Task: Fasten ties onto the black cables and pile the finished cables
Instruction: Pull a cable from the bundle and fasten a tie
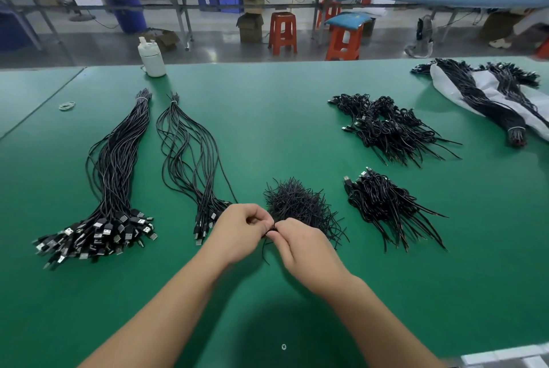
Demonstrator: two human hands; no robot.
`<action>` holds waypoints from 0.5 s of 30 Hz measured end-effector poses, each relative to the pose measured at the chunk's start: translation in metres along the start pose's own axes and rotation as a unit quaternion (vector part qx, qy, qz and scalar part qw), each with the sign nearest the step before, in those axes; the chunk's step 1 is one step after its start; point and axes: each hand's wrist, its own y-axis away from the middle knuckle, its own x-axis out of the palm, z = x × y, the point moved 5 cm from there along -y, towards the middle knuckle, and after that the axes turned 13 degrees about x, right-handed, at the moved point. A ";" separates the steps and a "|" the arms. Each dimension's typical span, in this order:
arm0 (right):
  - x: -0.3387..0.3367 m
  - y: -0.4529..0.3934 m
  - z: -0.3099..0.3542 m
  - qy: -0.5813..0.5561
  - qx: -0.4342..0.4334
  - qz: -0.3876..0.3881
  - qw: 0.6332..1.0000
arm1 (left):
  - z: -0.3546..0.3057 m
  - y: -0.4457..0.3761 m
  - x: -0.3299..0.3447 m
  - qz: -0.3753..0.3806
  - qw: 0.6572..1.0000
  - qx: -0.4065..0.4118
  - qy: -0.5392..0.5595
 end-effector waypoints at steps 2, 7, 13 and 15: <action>-0.002 0.001 0.000 0.014 -0.007 -0.019 1.000 | 0.003 0.001 0.001 -0.005 1.000 -0.016 0.017; 0.000 0.002 0.004 0.029 -0.014 -0.025 0.999 | 0.005 0.002 0.002 -0.016 0.999 -0.029 0.005; -0.004 0.008 0.005 -0.044 -0.027 -0.082 0.995 | 0.002 0.003 0.002 -0.011 1.000 -0.018 -0.014; -0.008 0.009 0.006 -0.042 -0.038 -0.115 0.992 | 0.003 0.003 0.002 -0.013 0.999 -0.030 0.020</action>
